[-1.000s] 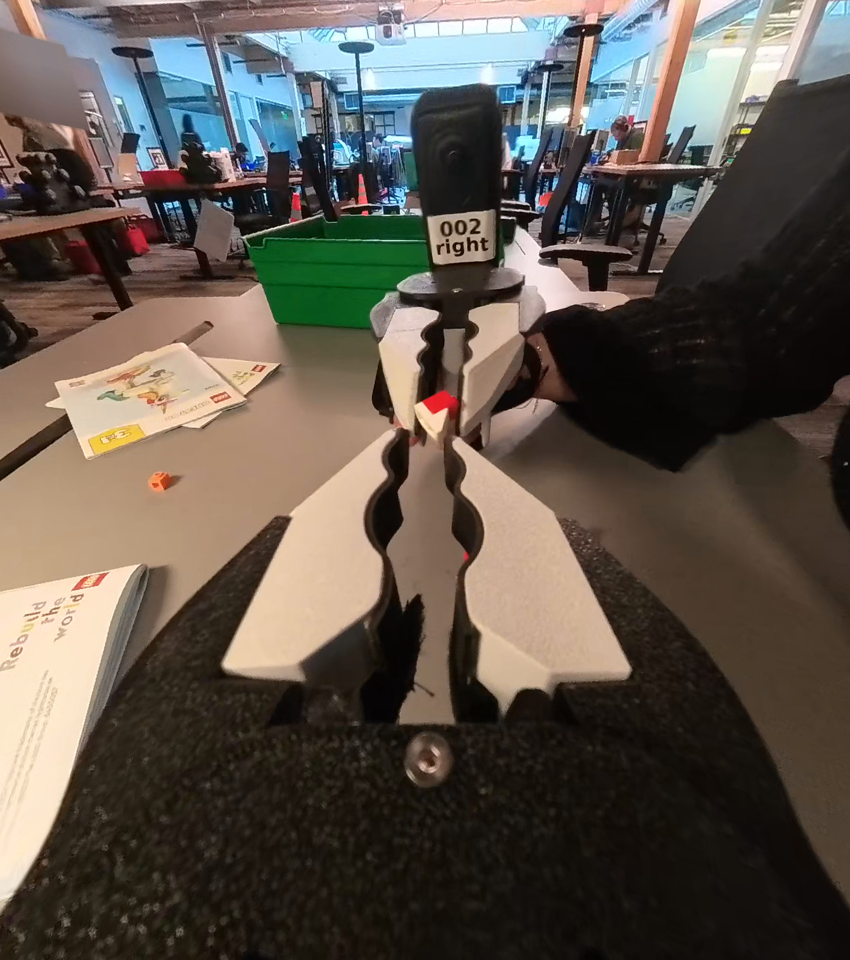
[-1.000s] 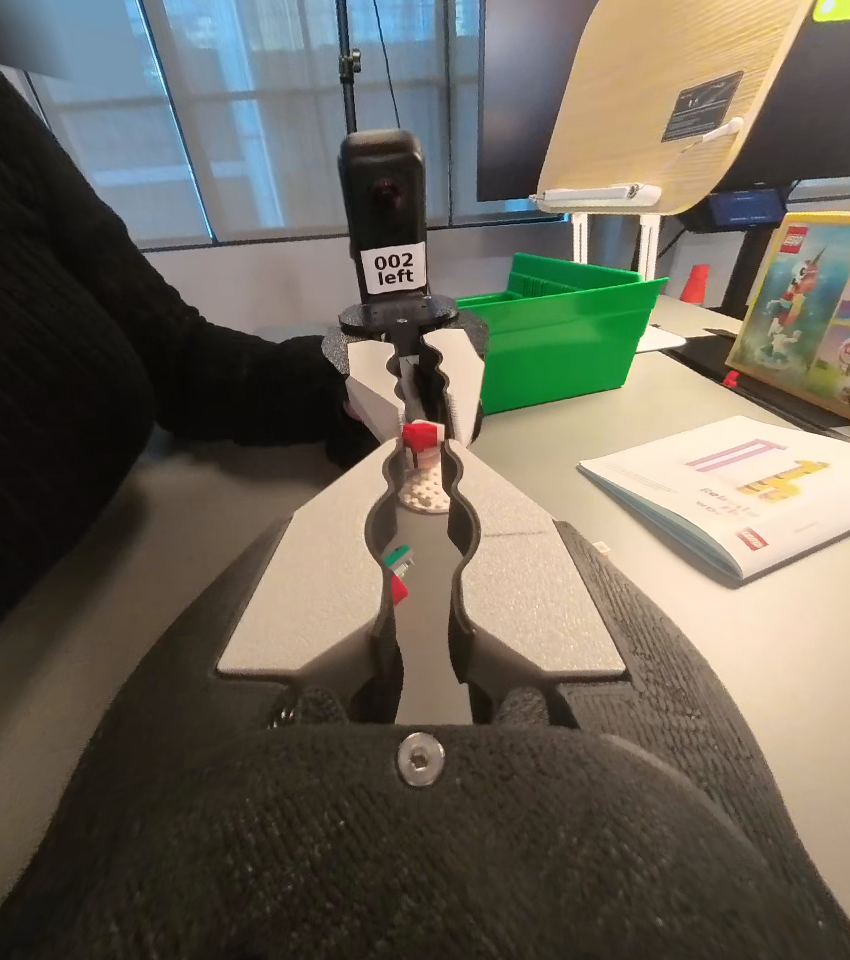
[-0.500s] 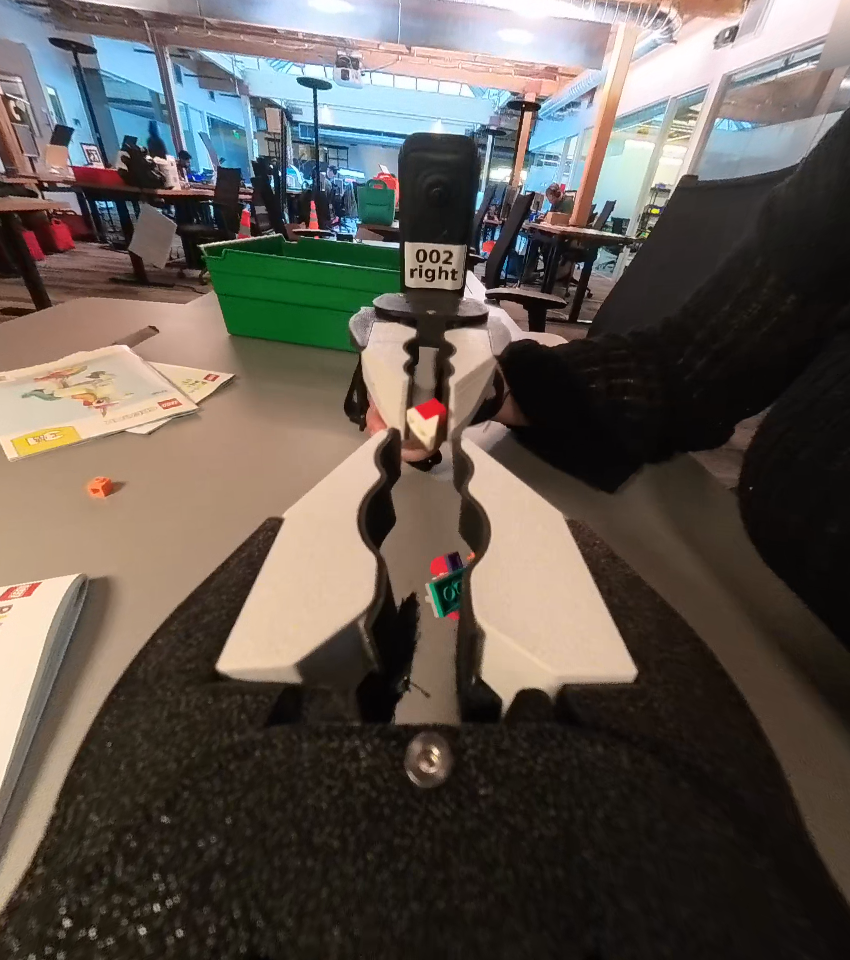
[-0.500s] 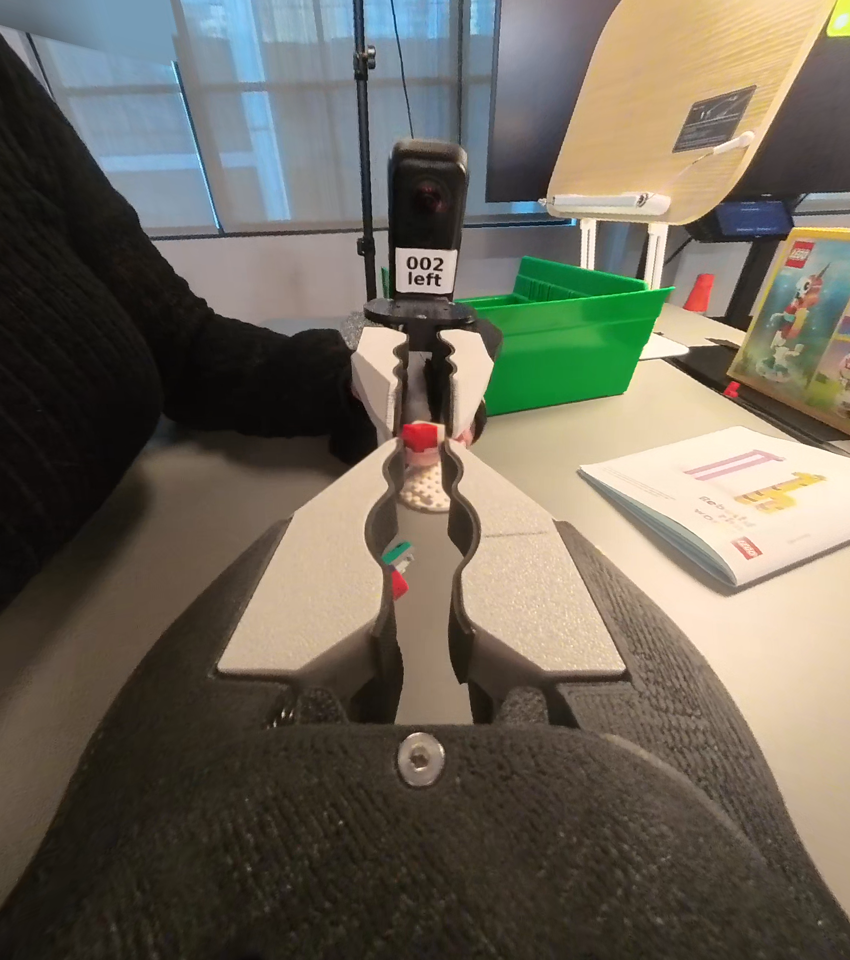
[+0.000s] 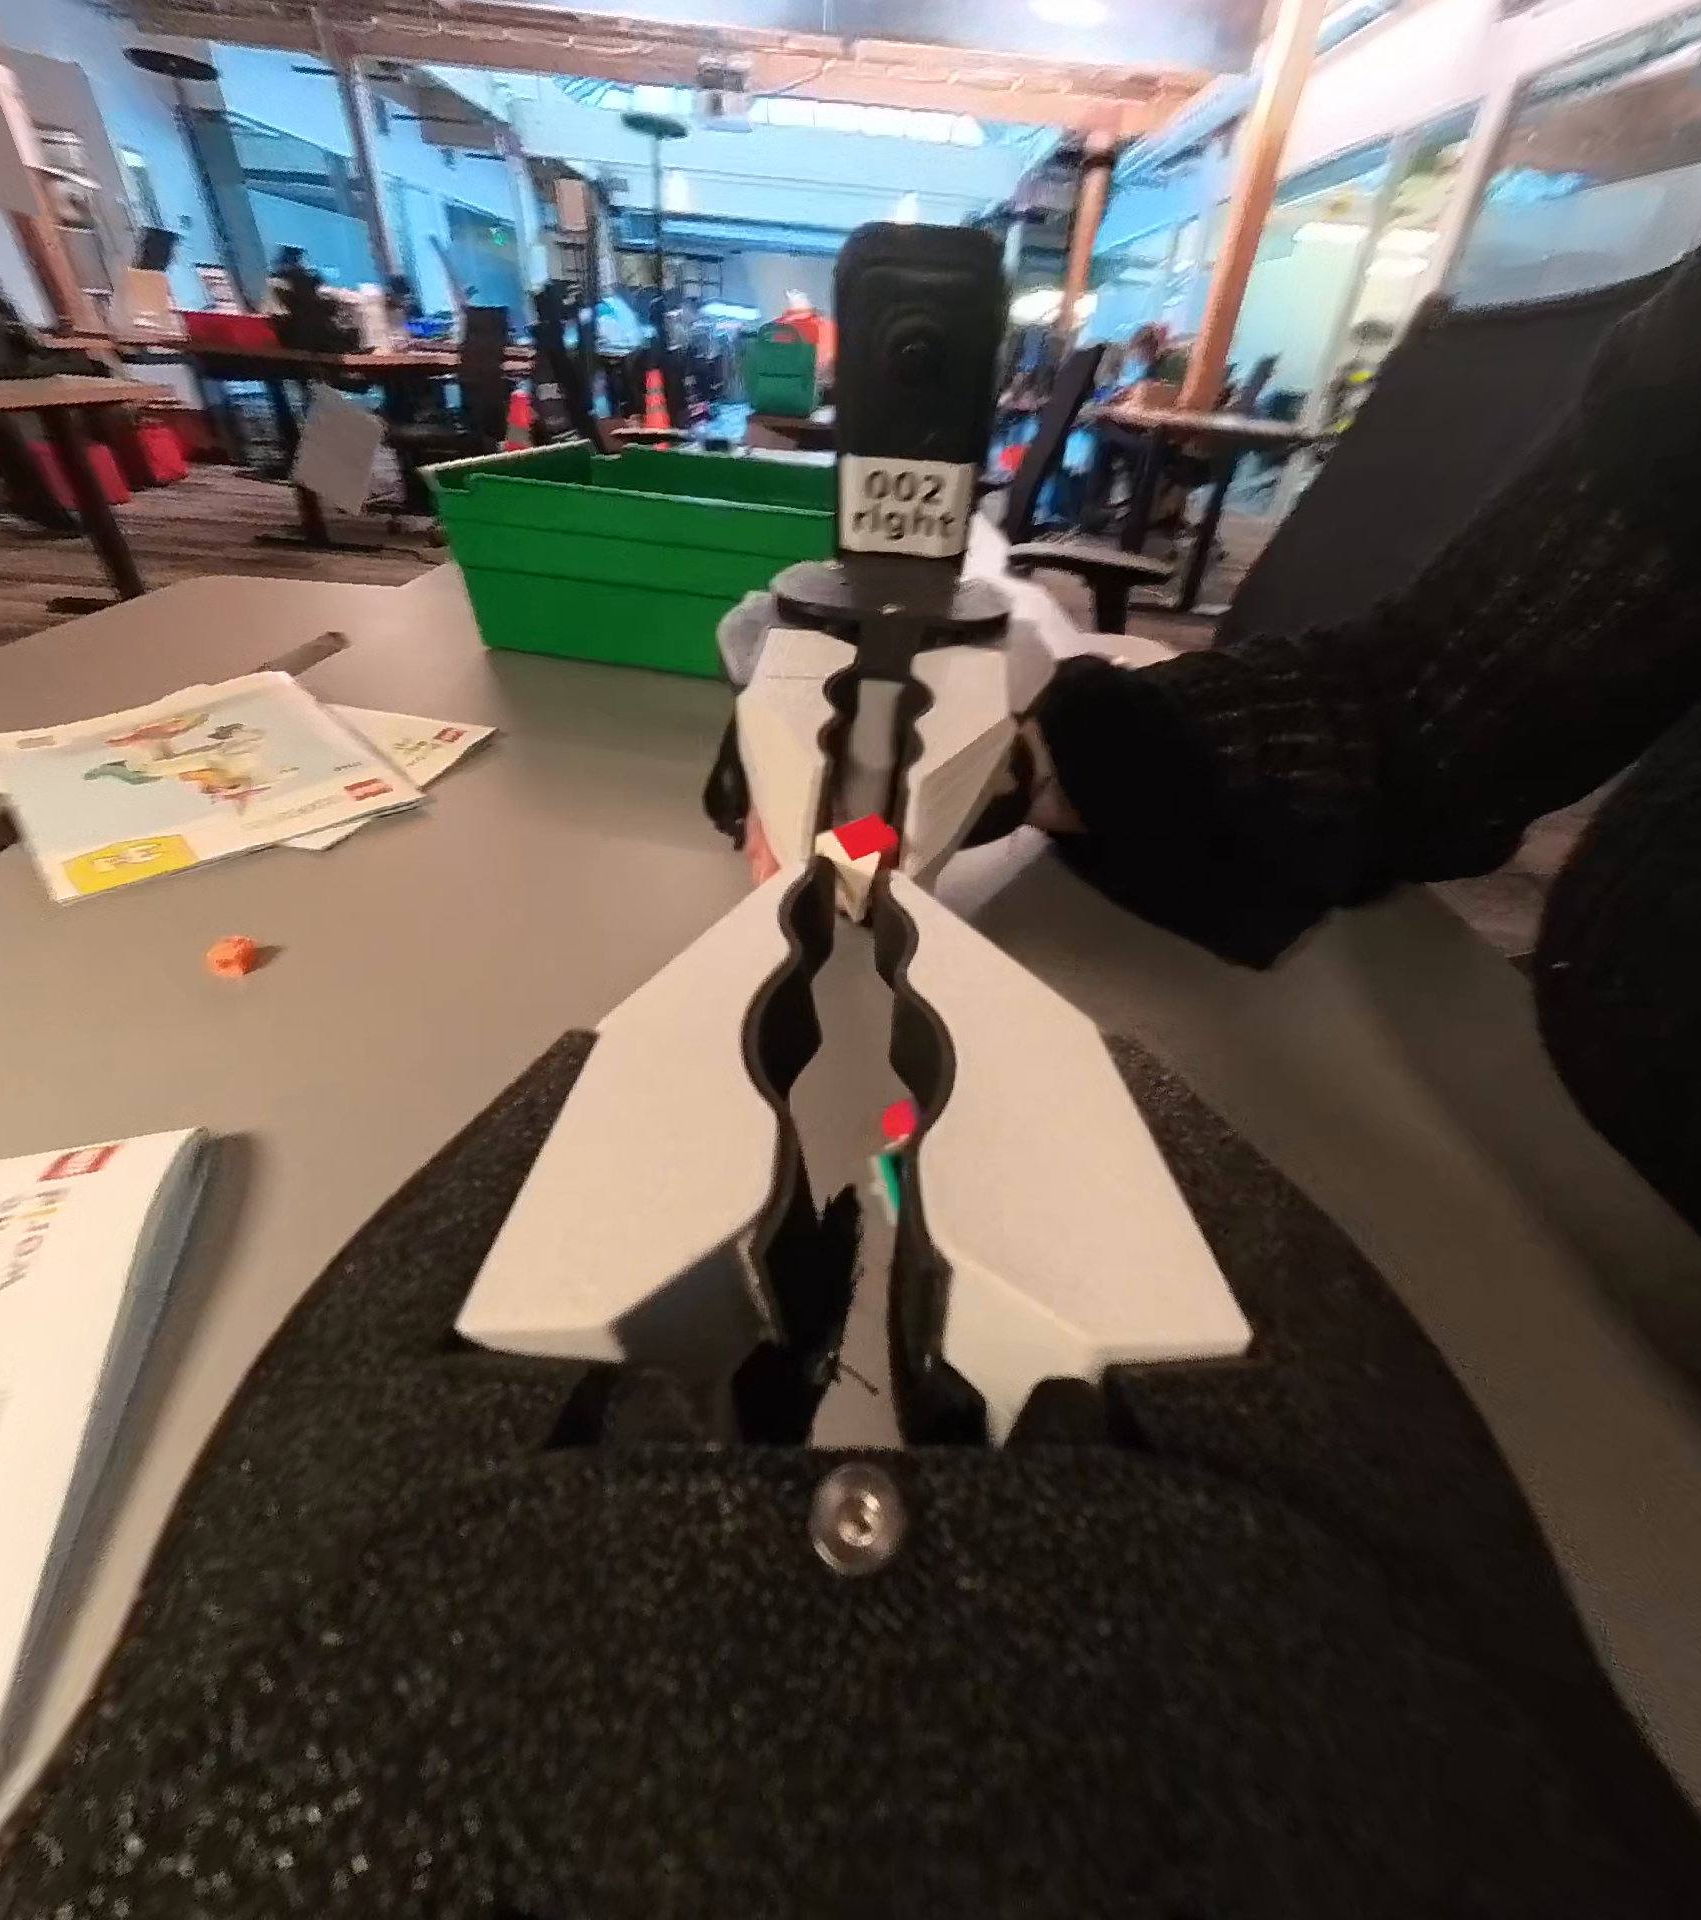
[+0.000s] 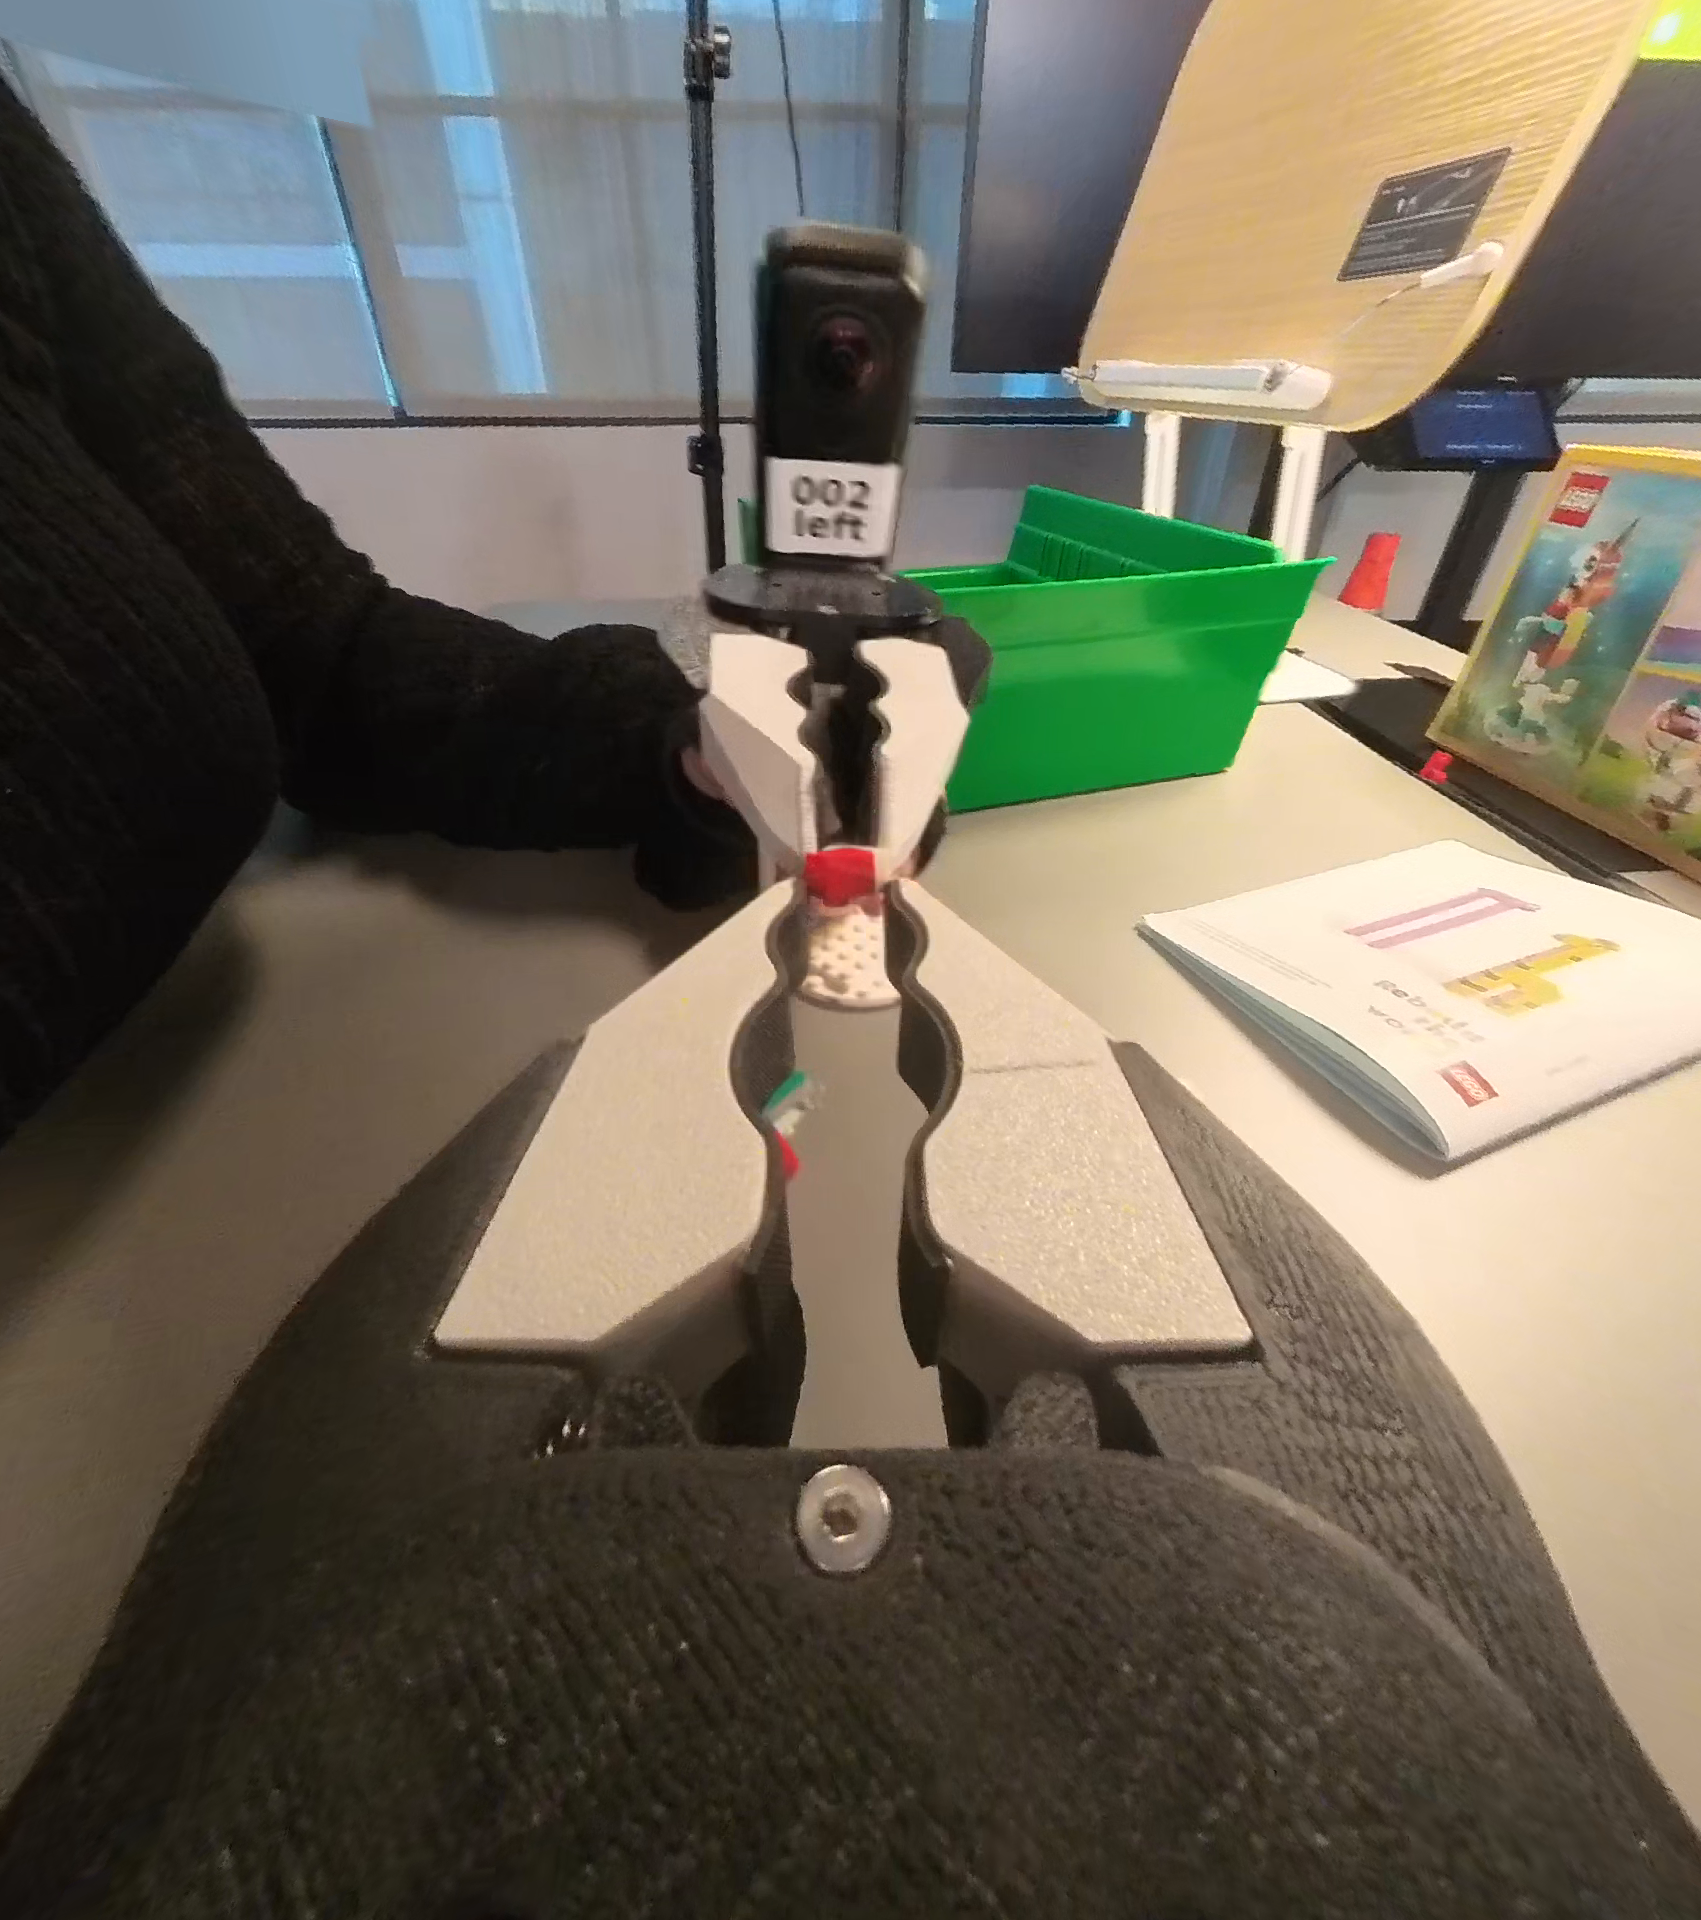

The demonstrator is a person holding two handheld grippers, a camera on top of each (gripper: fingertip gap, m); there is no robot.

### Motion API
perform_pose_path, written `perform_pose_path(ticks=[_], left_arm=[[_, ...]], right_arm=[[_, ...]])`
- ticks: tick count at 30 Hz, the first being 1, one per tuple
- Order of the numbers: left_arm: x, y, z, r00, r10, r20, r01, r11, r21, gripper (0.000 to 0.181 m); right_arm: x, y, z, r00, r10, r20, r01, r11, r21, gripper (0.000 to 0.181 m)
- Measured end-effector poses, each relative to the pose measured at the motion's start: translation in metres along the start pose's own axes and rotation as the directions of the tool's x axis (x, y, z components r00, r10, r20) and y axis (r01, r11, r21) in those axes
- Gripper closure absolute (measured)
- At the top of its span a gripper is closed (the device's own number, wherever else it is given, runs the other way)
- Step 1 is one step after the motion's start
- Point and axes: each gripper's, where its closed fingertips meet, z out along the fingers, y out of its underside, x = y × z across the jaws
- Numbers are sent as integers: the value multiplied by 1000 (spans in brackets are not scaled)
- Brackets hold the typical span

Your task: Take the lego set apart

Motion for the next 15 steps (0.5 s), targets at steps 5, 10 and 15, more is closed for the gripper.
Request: perform_pose_path(ticks=[5,10,15], left_arm=[[-44,19,-5,944,141,299,-91,980,-175,176],[-53,29,-4,923,152,352,-68,968,-240,176],[-50,32,-3,926,186,328,-99,959,-266,176]], right_arm=[[39,15,-1,951,-99,-293,55,986,-155,170],[47,29,3,899,-227,-373,105,942,-320,167],[47,35,5,902,-213,-376,77,936,-345,173]])
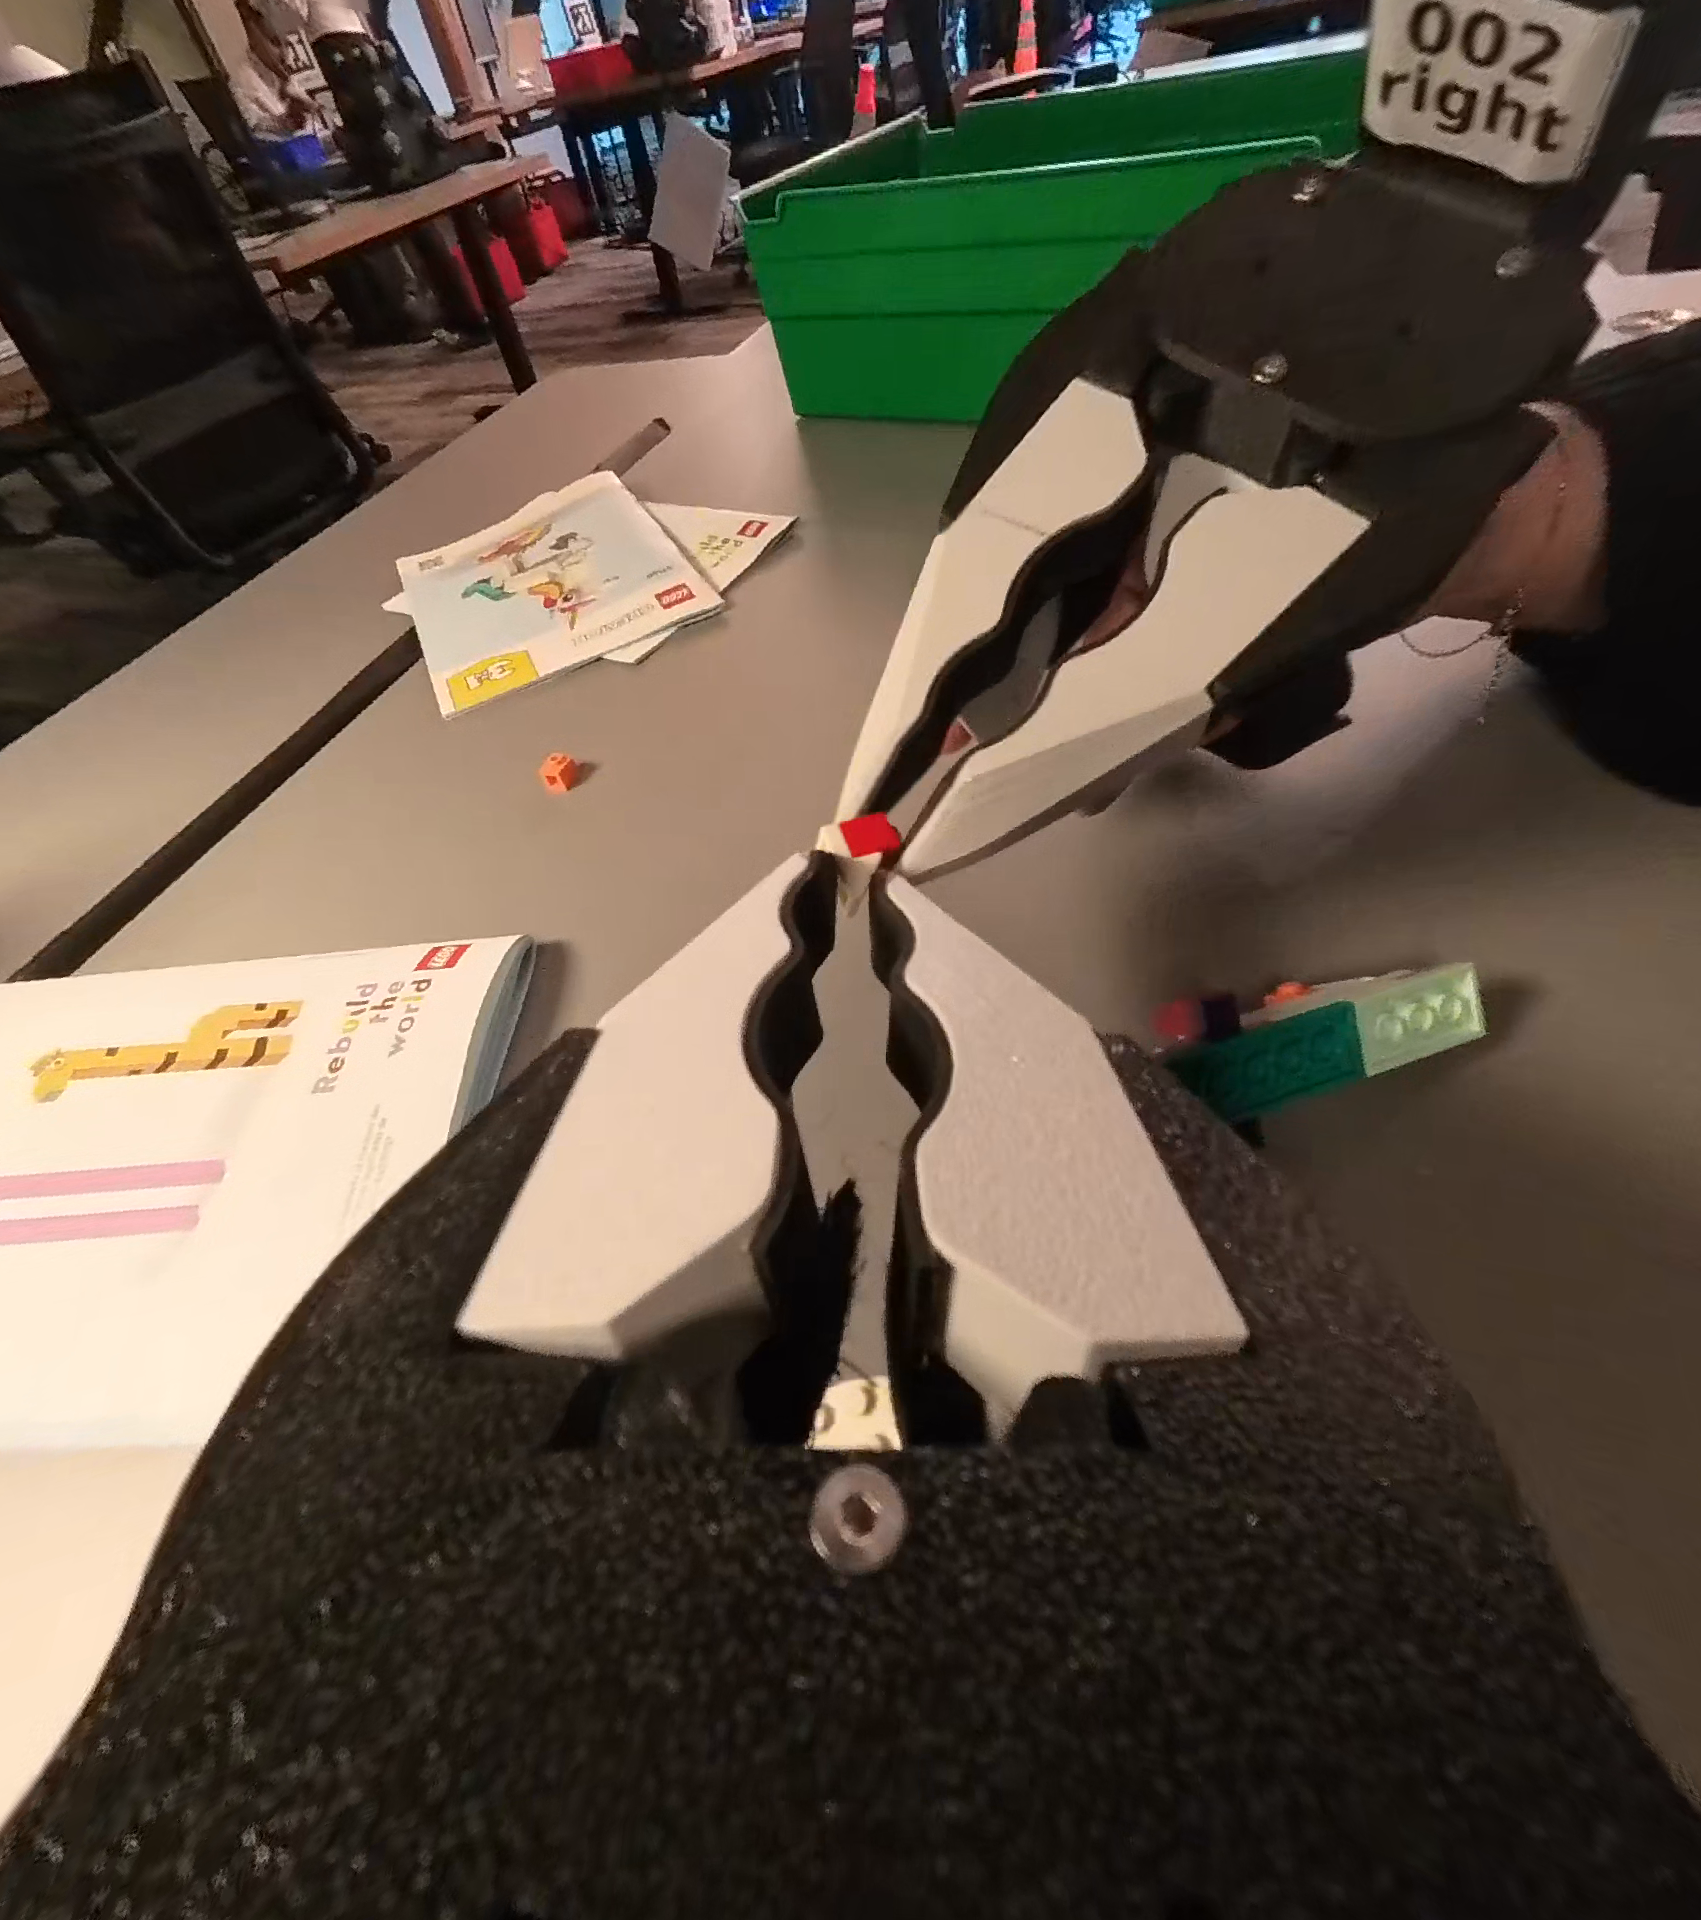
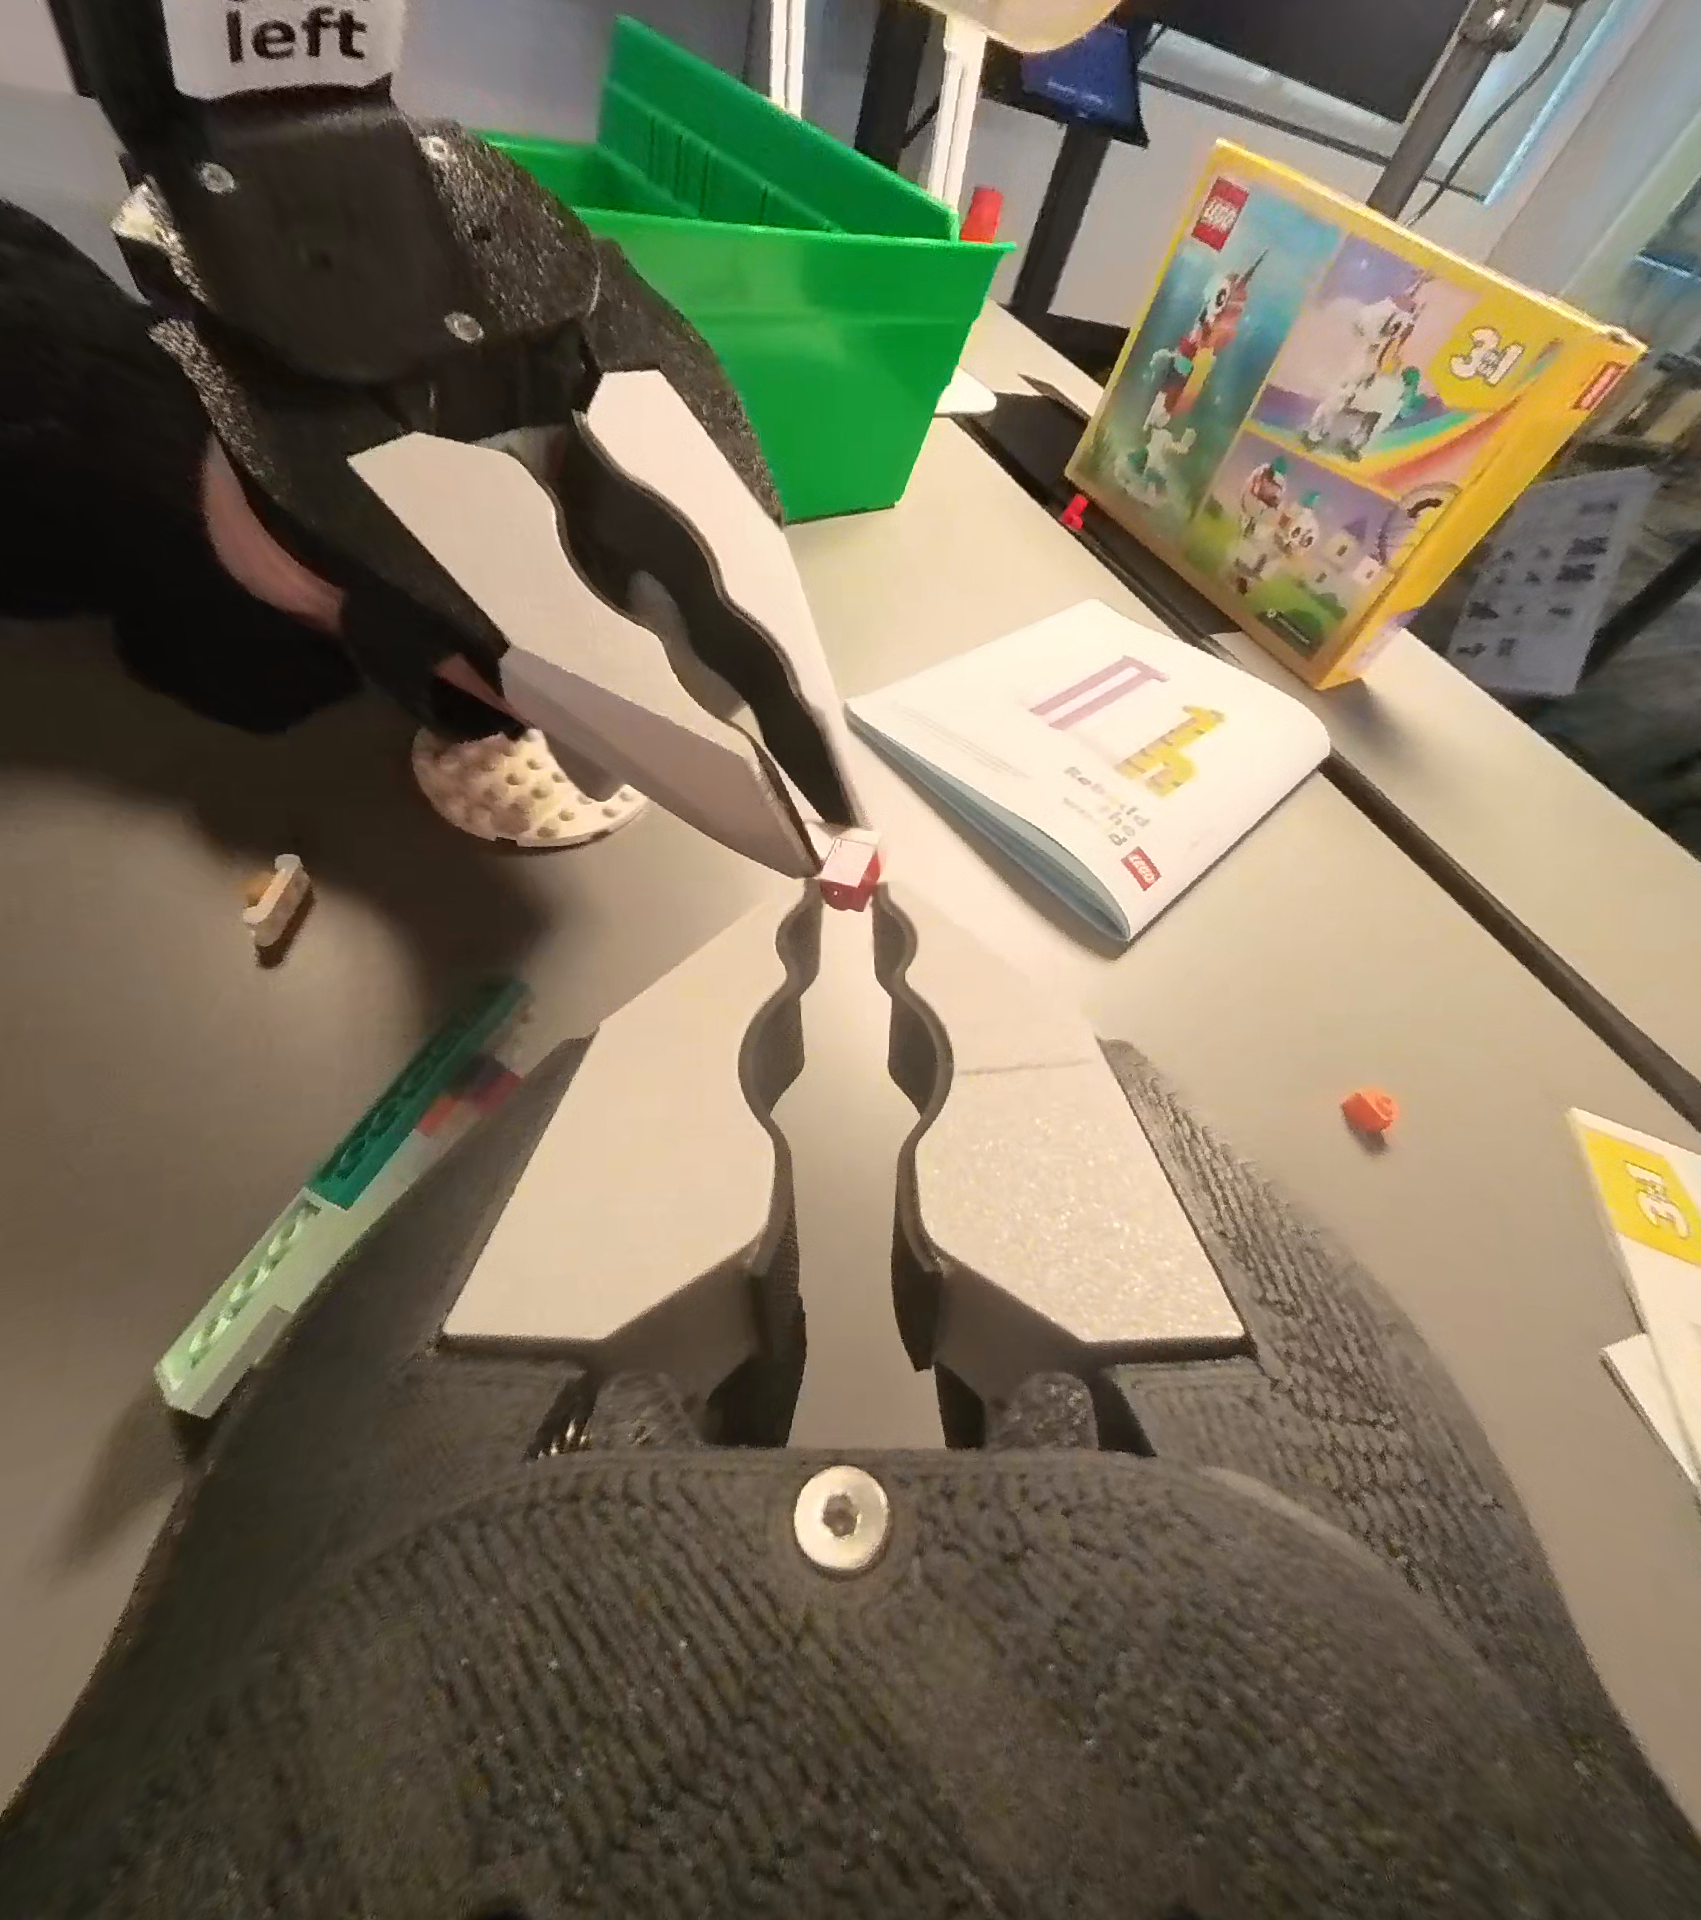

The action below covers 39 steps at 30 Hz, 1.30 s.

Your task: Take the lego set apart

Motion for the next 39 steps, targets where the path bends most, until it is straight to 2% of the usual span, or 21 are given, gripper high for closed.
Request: perform_pose_path(ticks=[3,7,9,12,14,15,17,18,20,23,25,28,30,32,36,39], left_arm=[[2,0,-3,999,39,-21,-39,999,2,176],[11,11,-4,976,209,-61,-213,974,-79,176],[14,19,-2,950,304,-70,-311,941,-134,176],[13,25,-2,926,373,-65,-378,908,-181,177],[-1,35,-8,880,474,-36,-466,845,-262,176],[-2,33,-10,888,459,-27,-451,858,-245,177],[-2,21,-12,928,371,-13,-367,913,-179,177],[-5,19,-12,927,374,6,-367,912,-182,177],[-8,20,-11,927,375,24,-364,911,-194,176],[-7,33,-4,961,276,7,-265,928,-260,176],[-8,40,0,979,205,-2,-195,931,-307,176],[-8,42,3,996,92,0,-87,946,-314,174],[-7,41,2,1000,8,-10,-10,954,-301,158],[-3,30,1,994,-100,-47,86,968,-235,149],[9,-2,-5,933,-297,-204,290,955,-67,153],[13,-15,-10,898,-338,-281,350,937,-9,159]], right_arm=[[-3,-1,0,1000,-17,12,17,1000,2,174],[-14,11,0,977,-204,56,209,972,-109,176],[-17,19,0,952,-298,71,306,938,-164,176],[-18,26,1,914,-399,74,406,887,-219,176],[-5,40,-4,855,-516,57,506,803,-315,176],[-3,41,-6,849,-527,46,513,800,-310,176],[-2,32,-5,874,-485,18,472,841,-266,176],[1,29,-5,869,-494,-4,476,840,-261,176],[4,28,-4,867,-496,-41,470,844,-259,176],[13,24,-2,866,-486,-119,454,863,-222,176],[19,18,-3,836,-517,-186,486,853,-190,176],[16,13,-5,788,-577,-217,557,817,-149,176],[13,10,-6,735,-636,-237,625,770,-128,176],[11,3,-9,677,-683,-274,684,721,-111,175],[-5,-8,-12,597,-748,-291,773,633,-39,175],[-18,-11,-11,580,-769,-270,800,600,7,176]])
